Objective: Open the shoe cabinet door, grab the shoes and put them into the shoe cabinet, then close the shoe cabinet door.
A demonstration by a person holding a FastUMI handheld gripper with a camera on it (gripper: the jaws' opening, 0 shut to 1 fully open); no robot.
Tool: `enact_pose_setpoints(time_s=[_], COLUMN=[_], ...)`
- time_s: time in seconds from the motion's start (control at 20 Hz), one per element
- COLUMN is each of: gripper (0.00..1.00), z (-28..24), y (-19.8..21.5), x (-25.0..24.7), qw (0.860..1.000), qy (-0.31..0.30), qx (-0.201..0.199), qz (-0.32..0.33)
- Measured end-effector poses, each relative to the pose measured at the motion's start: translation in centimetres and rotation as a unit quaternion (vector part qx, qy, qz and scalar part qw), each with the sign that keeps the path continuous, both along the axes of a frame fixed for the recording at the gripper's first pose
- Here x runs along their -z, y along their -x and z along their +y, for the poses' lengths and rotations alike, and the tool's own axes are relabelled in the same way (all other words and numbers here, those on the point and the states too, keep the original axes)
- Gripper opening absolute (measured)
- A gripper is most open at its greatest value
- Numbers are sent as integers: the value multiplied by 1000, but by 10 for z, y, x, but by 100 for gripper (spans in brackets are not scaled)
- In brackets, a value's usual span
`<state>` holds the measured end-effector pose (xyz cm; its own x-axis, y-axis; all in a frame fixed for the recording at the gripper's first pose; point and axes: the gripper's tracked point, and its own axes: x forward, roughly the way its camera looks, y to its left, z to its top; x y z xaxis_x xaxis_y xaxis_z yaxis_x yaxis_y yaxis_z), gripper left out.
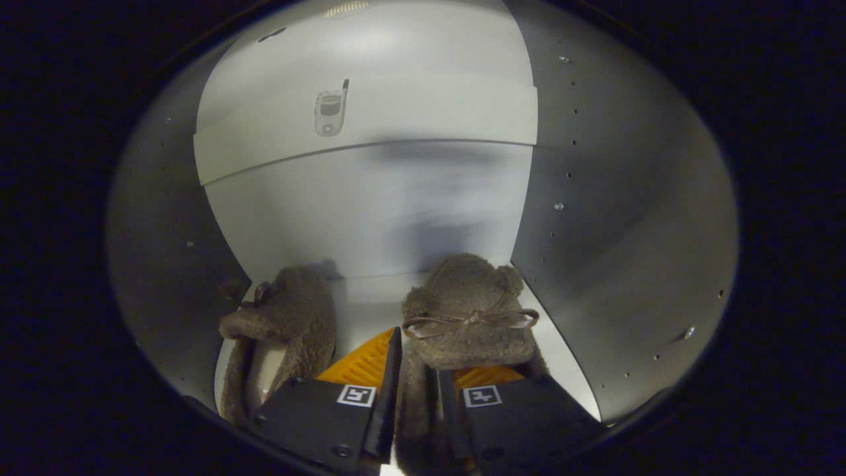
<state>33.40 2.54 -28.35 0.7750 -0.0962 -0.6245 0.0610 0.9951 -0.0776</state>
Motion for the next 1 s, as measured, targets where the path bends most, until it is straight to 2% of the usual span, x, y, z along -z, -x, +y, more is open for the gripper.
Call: enact_pose_setpoints(time_s=[0.1, 0.75, 1.0], gripper=[35, 90, 92], z=[4, 6, 1], y=[2, 48, 74], x=[-3, -44, -66], qw=[1000, 999, 998], qy=[-1, -9, -13], qx=[-3, 12, 24], qz=[-6, -40, -57])
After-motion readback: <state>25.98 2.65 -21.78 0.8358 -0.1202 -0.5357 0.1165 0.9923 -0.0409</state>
